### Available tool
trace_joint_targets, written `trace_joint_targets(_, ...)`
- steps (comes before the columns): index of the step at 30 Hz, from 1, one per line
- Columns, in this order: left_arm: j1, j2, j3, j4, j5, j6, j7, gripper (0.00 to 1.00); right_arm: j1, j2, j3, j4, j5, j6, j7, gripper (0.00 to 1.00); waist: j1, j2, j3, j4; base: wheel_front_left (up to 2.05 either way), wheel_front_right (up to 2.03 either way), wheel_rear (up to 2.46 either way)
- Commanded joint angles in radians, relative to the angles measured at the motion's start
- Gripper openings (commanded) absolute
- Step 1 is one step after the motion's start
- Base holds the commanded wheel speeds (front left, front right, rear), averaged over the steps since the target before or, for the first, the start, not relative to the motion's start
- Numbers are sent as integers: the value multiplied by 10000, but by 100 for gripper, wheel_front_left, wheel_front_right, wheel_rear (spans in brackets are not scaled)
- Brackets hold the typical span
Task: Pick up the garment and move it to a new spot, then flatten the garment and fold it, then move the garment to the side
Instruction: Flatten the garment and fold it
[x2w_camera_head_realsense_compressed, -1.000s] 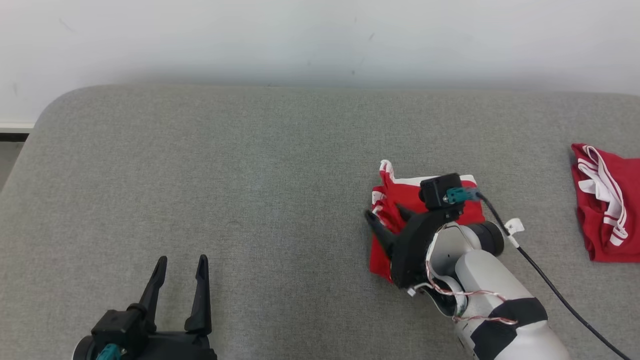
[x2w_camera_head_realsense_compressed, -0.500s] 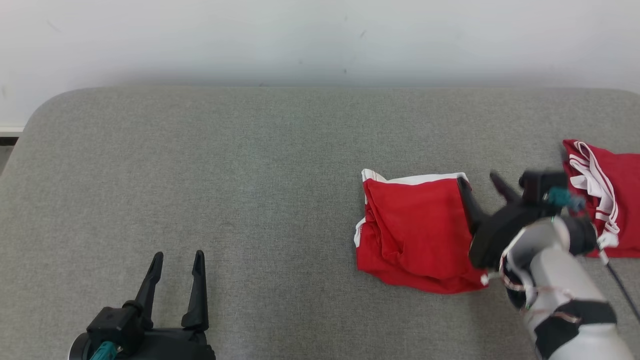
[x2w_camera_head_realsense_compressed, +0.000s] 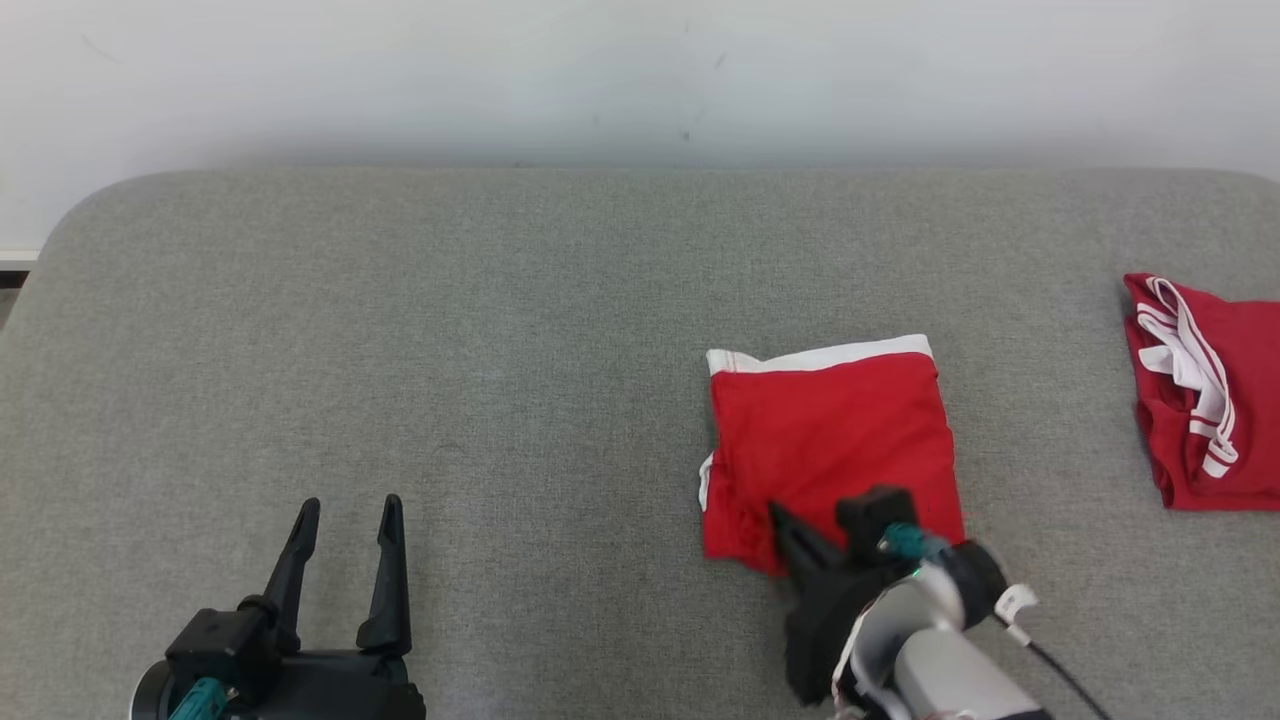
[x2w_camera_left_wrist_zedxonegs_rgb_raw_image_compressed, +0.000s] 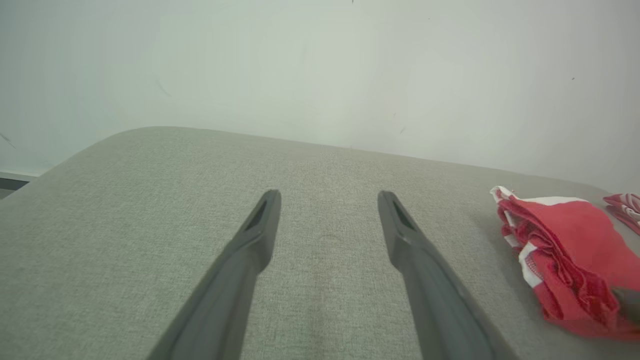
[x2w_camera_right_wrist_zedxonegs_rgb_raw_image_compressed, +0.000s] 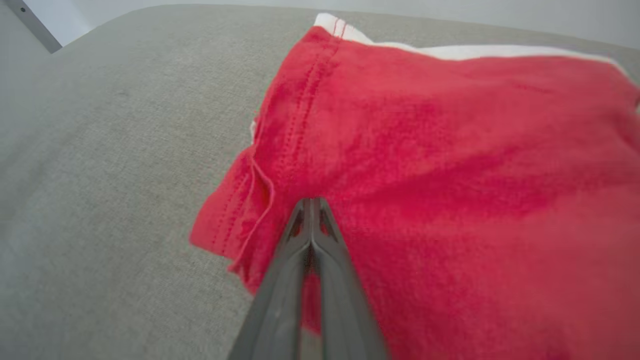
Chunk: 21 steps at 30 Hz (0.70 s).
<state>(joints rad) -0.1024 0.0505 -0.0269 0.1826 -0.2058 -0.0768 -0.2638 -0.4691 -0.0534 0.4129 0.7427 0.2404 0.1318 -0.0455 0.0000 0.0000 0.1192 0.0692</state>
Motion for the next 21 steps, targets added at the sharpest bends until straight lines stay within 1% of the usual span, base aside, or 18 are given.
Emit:
trace_joint_targets(1,-121,3,8,26,-23,-10,0,100,171,23,348,-2,312,-23,4,0,0,0,-21,26,0,0,0)
trace_joint_targets(6,-52,3,22,51,-30,16,0,100,-33,23,1883,-420,1452,-23,33,0,0,0,-106,20,0,0,0)
trace_joint_targets(9,72,5,85,76,-18,20,0,100,-150,24,2481,-588,2060,-23,80,0,0,0,-214,-51,0,0,0)
trace_joint_targets(12,222,5,163,85,-7,39,0,100,-272,25,2684,-860,2669,-23,-127,0,0,0,-396,-178,0,0,0)
trace_joint_targets(15,392,5,257,104,23,58,0,100,-400,21,2474,-991,2761,-23,-492,0,0,0,-647,-383,0,0,0)
trace_joint_targets(16,445,5,287,103,45,72,0,100,-384,23,2280,-1028,2820,-23,-624,4,0,0,-751,-464,0,0,0)
trace_joint_targets(17,521,5,332,121,73,88,0,100,-395,21,2088,-1042,2705,-23,-741,21,0,0,-855,-555,0,0,0)
trace_joint_targets(18,591,3,369,150,103,100,0,100,-399,9,1826,-1065,2559,-23,-872,75,0,0,-961,-648,0,0,0)
trace_joint_targets(19,655,6,419,173,129,113,0,100,-346,-45,1551,-1100,2449,-23,-996,100,0,0,-1086,-743,0,0,0)
trace_joint_targets(21,776,6,514,216,134,147,0,100,-189,-302,1139,-1177,2032,-23,-1064,100,0,0,-1286,-940,0,0,0)
